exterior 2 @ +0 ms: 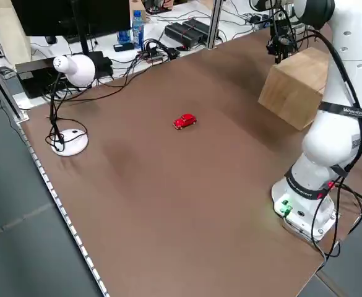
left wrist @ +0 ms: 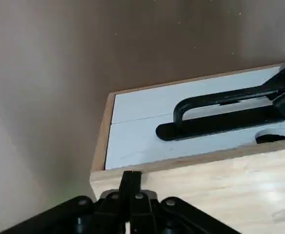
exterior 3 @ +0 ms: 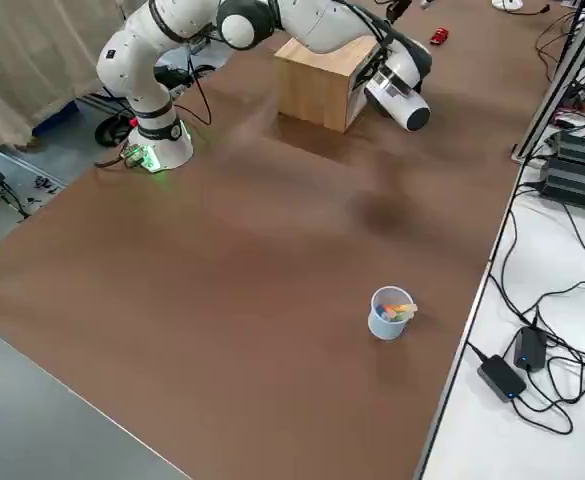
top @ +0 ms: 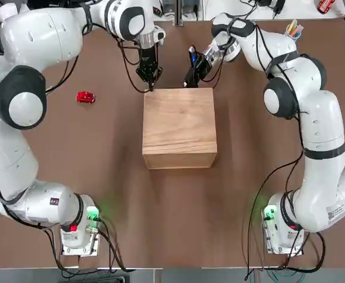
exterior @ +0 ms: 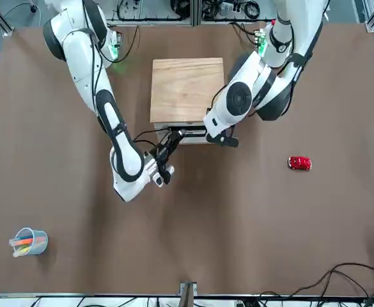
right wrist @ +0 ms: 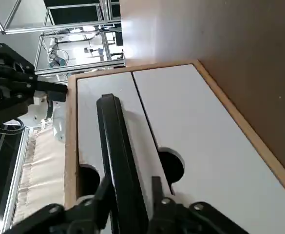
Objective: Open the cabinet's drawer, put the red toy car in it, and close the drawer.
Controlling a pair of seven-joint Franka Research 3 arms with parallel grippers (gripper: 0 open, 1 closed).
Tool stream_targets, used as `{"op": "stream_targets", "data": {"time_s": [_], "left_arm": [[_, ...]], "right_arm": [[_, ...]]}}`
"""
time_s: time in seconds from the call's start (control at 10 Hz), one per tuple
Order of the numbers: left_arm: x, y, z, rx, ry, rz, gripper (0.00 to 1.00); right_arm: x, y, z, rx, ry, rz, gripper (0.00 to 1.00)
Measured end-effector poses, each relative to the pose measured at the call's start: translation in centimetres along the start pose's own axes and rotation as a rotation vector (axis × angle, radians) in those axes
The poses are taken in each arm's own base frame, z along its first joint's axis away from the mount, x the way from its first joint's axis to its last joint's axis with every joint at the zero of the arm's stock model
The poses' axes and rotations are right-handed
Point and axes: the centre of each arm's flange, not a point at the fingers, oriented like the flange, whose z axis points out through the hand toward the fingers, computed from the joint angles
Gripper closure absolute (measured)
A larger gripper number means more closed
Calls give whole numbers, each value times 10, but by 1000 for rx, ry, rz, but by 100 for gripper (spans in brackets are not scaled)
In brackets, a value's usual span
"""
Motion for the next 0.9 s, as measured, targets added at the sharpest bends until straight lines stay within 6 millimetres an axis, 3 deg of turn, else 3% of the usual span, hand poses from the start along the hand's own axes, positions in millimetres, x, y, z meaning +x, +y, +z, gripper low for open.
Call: {"op": "stream_targets", "data": {"time_s": [0.4, 0.9], "left_arm": [[0, 0, 0, 0, 0, 0, 99], [0, 0, 0, 0, 0, 0, 99]], "right_arm": [[0, -3, 0, 10, -3, -4, 82], [1, -2, 0, 8, 0, 15, 82]]}}
